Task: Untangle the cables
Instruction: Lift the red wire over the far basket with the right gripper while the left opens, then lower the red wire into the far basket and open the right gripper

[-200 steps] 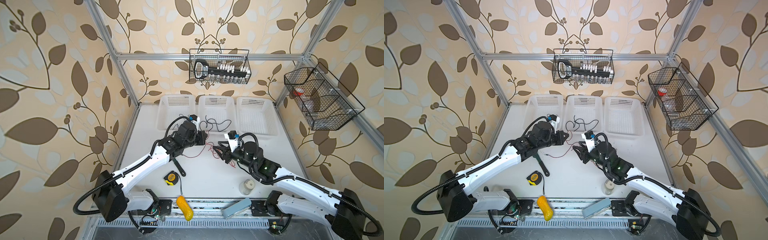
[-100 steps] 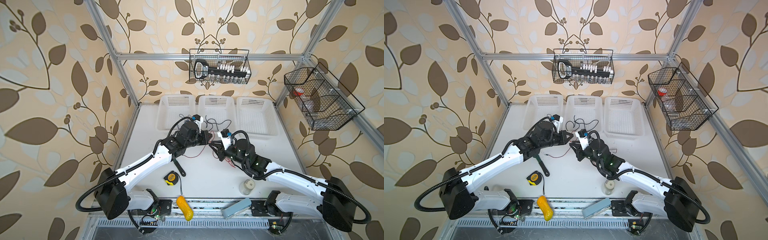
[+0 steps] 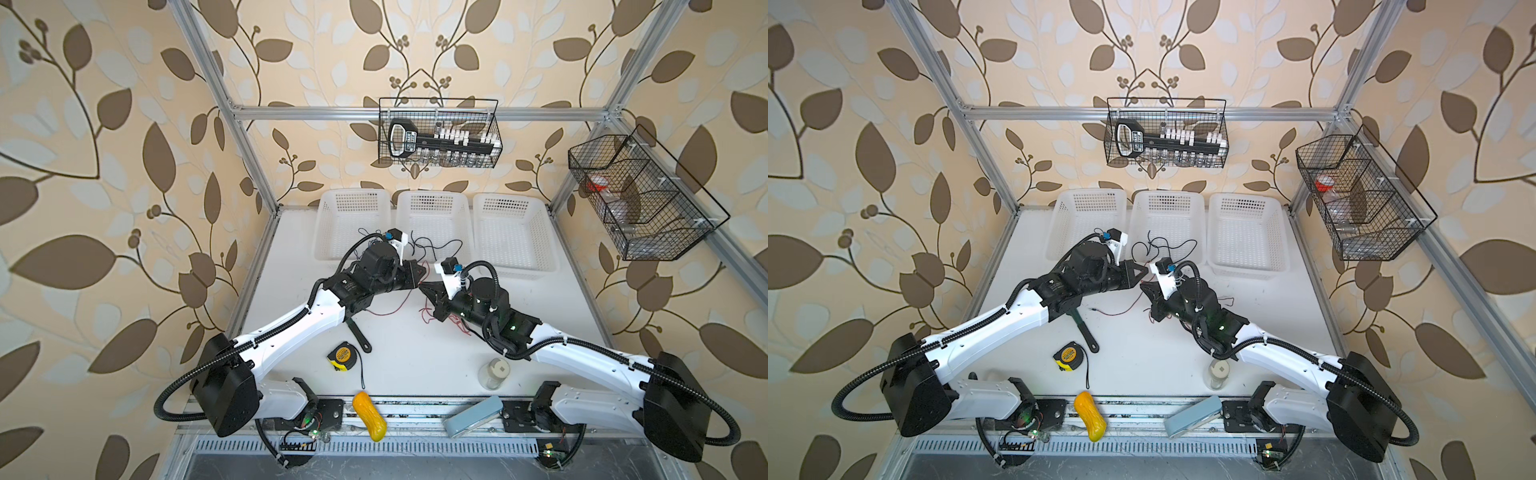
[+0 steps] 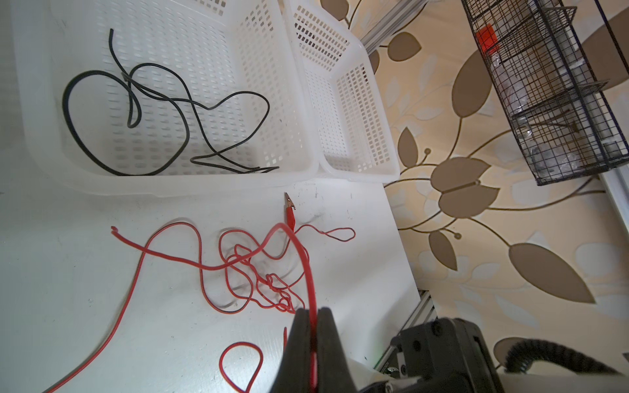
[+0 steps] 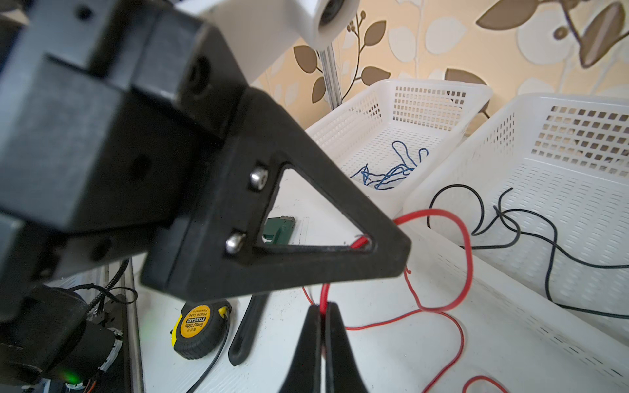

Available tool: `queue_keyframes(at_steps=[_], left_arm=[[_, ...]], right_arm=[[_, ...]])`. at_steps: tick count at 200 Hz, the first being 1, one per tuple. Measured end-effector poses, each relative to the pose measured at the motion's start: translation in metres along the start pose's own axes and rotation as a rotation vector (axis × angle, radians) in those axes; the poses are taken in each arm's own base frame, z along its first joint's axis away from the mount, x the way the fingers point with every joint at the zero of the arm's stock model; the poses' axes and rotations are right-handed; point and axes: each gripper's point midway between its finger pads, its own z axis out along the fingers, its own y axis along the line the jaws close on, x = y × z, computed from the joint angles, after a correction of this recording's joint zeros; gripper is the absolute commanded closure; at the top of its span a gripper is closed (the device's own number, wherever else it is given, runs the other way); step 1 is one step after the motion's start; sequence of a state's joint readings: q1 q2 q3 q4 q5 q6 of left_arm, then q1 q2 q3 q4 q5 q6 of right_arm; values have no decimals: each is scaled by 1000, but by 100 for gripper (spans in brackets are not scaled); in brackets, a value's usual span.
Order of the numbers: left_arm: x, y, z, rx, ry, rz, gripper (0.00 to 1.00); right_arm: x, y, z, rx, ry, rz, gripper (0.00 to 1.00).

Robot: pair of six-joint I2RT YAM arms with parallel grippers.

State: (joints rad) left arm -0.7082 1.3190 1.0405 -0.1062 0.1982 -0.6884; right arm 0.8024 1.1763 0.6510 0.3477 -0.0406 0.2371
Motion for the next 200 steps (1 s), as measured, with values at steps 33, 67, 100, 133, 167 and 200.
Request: queue_keyframes(at_steps=[33,67,100,133,167,200], left_arm=[[0,-1,0,2,-1,-4,28],[-5,-5,-6,13,-21,13,1],[-17,-10,-26,20,-103,32,1],[-22,-2,-46,-15,-184,40,1],[-25,7,-56,-56,-233,44,1],[-25,12,-56,-83,-235,47,1]], right_arm=[[-10,-1,-8,11,-28,-5,100],[-32,0,-23,25,-95,-13,100],[-46,-10,-39,98,-138,-20,100],[-73,-39,-59,262,-189,-36,100],[-112,-106,-91,512,-272,-6,100],[-121,-167,-125,729,-309,25,100]])
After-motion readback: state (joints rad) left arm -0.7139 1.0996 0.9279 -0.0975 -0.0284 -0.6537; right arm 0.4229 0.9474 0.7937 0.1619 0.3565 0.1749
